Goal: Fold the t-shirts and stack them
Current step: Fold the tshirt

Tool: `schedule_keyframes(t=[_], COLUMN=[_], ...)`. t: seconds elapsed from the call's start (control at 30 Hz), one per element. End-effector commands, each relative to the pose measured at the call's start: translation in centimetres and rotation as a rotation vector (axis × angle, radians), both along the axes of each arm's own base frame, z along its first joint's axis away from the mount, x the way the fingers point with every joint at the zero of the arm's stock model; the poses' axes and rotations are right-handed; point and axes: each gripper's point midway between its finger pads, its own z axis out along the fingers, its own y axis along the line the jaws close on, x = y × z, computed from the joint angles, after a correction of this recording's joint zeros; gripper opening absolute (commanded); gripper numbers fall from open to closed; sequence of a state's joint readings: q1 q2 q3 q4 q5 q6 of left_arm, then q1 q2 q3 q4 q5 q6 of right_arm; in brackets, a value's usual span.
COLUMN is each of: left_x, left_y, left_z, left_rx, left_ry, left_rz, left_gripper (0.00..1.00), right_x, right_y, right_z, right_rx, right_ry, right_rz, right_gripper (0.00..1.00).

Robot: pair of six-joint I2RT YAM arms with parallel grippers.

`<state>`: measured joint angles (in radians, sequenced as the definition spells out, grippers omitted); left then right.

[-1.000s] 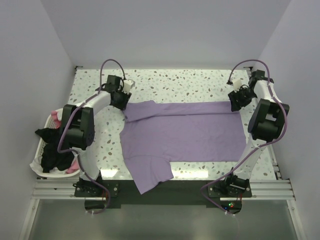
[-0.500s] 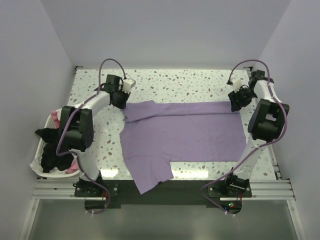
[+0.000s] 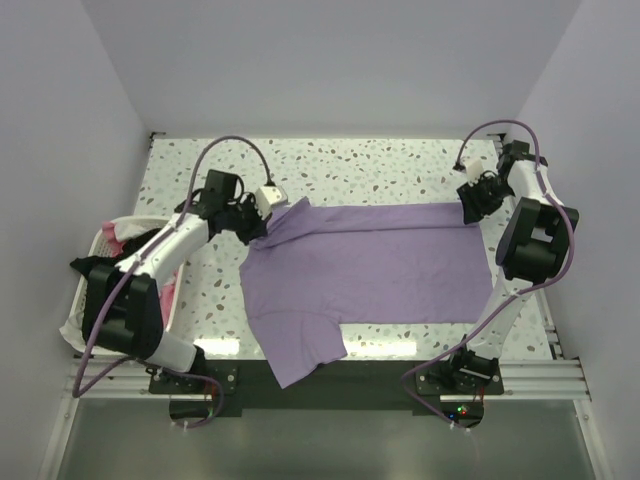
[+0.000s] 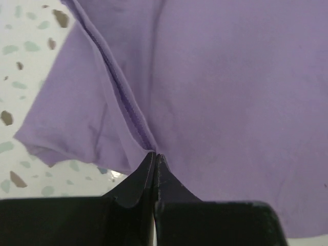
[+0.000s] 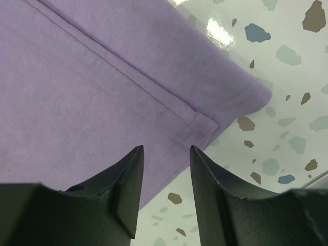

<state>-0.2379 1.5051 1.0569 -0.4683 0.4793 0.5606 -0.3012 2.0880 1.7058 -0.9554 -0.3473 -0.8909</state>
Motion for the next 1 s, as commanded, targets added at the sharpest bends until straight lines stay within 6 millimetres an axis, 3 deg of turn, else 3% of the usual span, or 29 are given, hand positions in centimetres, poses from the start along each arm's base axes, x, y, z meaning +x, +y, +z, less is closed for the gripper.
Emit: schedule_keyframes(t=[0.0,0.03,0.1,0.13,0.33,0.4,0.43,0.47,0.53,0.57,0.67,0.73,0.77,0.83,0.9,0.93,0.97], left_x=[-5.0,-6.9,-8.6,-9.7,-11.7,-12.0,-12.1,-12.0,-12.0,-11.9,-9.7,-6.2,-4.6,-0.9,2.1,4.0,5.3], left_y=[-0.8,-0.3,-0.1,0.3,1.8,1.8,1.7,1.5,0.9,0.5,-0.5,-1.1,-0.7,-1.0,-0.2,0.1,0.8], left_z=[0.0,-1.4,-1.8,-2.9,-5.4,-5.3,-5.2,-4.9,-3.9,-3.6,-1.5,0.2,-0.1,1.8,1.2,2.6,1.7], left_rx=[0.01,0.041,0.055,0.078,0.176,0.178,0.173,0.164,0.125,0.104,0.047,0.005,0.031,-0.012,0.02,-0.009,0.002], left_ry=[-0.043,-0.033,-0.052,-0.048,-0.102,-0.125,-0.131,-0.136,-0.133,-0.12,-0.115,-0.125,-0.114,-0.139,-0.125,-0.131,-0.107], left_rz=[-0.27,-0.355,-0.425,-0.466,-0.591,-0.61,-0.619,-0.615,-0.614,-0.607,-0.499,-0.33,-0.258,-0.094,0.02,0.106,0.166], left_gripper=[0.0,0.0,0.0,0.0,0.0,0.18,0.34,0.44,0.6,0.6,0.59,0.57,0.56,0.55,0.55,0.56,0.56], right_x=[0.3,0.0,-0.2,-0.5,-1.9,-2.2,-2.3,-2.6,-2.6,-2.7,-2.3,-1.8,-1.5,-1.1,-0.4,-0.1,0.7], right_y=[-0.7,-0.9,-1.2,-1.4,-2.3,-2.6,-2.5,-2.4,-1.9,-1.6,-0.7,-0.3,0.0,0.3,0.6,0.8,1.0], right_z=[2.5,2.3,2.2,2.0,2.0,2.3,2.4,2.6,3.4,3.8,5.2,5.8,5.8,5.7,5.3,5.3,5.3], right_rx=[-0.062,-0.069,-0.094,-0.1,-0.147,-0.156,-0.148,-0.14,-0.12,-0.105,-0.058,-0.035,-0.026,-0.018,-0.023,-0.03,-0.039], right_ry=[-0.048,-0.04,-0.035,-0.027,-0.009,-0.013,-0.014,-0.011,-0.026,-0.032,-0.06,-0.071,-0.07,-0.068,-0.081,-0.088,-0.112], right_rz=[0.03,0.033,0.046,0.049,0.08,0.088,0.096,0.102,0.113,0.111,0.104,0.072,0.062,0.018,-0.024,-0.033,-0.055], right_gripper=[0.44,0.43,0.39,0.37,0.3,0.34,0.37,0.41,0.46,0.47,0.51,0.52,0.52,0.51,0.51,0.51,0.51])
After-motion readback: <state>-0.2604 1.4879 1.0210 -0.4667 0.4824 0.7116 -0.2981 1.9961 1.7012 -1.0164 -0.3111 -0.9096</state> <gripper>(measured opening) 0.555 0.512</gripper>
